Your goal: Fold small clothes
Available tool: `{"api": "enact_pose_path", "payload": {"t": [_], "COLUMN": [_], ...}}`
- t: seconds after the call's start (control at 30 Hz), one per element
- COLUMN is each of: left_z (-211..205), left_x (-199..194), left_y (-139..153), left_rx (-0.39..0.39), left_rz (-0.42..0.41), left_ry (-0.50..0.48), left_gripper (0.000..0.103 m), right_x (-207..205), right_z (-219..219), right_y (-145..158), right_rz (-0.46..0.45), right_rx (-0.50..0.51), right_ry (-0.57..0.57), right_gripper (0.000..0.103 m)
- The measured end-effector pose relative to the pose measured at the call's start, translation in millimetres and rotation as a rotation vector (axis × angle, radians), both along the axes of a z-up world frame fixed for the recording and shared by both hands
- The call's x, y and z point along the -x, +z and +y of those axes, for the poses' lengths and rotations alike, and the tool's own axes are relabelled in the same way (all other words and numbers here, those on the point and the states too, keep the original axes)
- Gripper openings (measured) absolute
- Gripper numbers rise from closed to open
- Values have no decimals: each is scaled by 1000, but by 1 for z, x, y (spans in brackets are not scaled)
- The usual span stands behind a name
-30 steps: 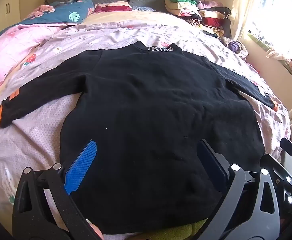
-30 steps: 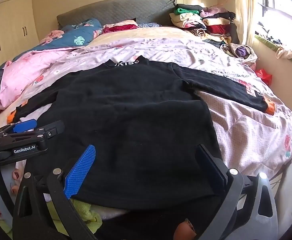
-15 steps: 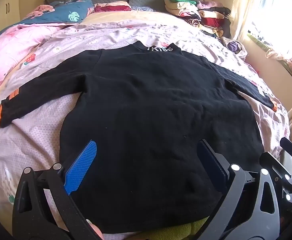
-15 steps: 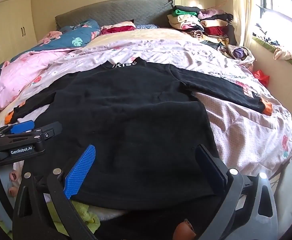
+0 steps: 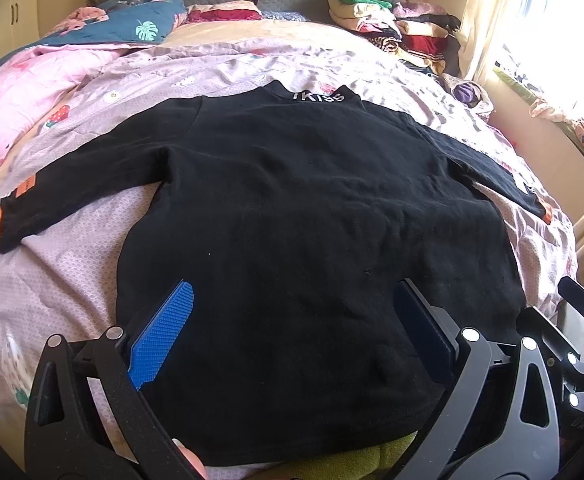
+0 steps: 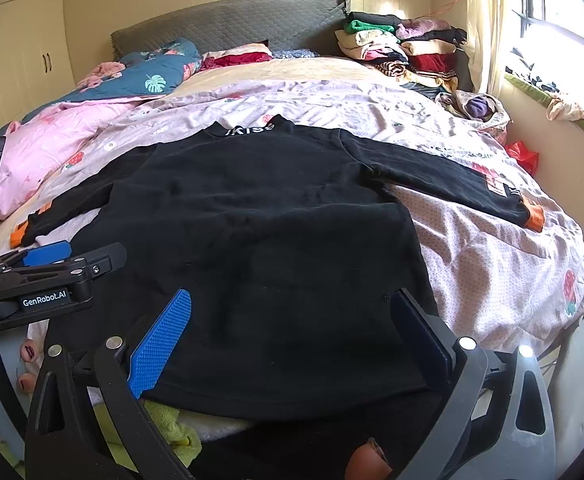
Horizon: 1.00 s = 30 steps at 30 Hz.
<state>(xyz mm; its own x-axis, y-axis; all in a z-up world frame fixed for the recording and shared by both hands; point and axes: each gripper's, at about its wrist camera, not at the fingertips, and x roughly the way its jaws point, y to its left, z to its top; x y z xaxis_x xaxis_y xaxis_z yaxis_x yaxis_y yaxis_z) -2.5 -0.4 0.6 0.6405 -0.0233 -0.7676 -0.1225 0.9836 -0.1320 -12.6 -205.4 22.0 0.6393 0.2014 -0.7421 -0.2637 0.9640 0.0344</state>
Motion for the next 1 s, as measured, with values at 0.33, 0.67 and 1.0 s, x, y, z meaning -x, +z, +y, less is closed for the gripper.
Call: {"api": "enact_pose_path", "payload": {"t": [0.33,0.67,1.0], "left_z": [0,-1,-2], "left_x": [0,0,0], "left_y": [2,3,3], "left_rx": [4,5,5], "left_rz": [-2,-4,-3], "left_ry": [-2,-2,-2], "left_gripper": [94,94,94], "right_x": [1,2,2], "right_z": [1,2,1], "right_y": [0,0,0], "right_rz": [-3,-6,-7], "right_rx": [5,9,7], "right_ry": [2,0,-2], "right_gripper": [99,99,99]}}
